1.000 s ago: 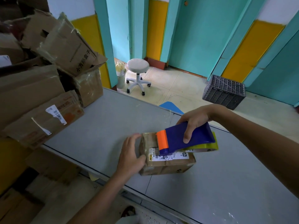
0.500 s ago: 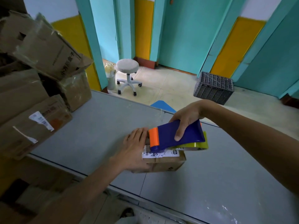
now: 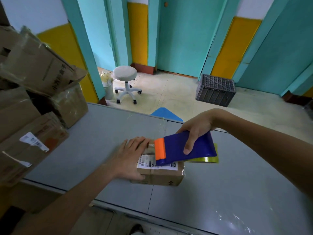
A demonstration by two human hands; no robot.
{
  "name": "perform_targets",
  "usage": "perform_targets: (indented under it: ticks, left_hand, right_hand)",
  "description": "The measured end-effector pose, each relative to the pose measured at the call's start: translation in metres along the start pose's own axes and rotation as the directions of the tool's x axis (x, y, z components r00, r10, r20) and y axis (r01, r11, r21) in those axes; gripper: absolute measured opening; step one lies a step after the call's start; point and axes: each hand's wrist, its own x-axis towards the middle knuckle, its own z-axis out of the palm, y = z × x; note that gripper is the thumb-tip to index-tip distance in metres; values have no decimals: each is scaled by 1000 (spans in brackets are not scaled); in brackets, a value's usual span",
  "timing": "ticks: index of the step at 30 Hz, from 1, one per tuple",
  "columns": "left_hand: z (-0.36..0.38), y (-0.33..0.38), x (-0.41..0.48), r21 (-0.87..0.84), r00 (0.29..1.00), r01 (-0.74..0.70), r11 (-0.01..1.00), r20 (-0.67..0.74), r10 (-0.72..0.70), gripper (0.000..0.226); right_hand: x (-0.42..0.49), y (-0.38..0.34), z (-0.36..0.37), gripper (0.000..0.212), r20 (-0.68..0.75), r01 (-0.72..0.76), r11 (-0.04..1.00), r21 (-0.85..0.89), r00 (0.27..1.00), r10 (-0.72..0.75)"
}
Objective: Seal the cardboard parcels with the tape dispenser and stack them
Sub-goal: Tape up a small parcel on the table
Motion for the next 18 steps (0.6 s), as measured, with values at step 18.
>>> perform_targets:
  ticks: [18]
  left_hand:
    - [-11, 43, -11, -66, 971, 69, 995, -225, -82, 112]
  right_hand:
    - [2, 61, 19, 77, -76, 185, 888, 420, 983, -169]
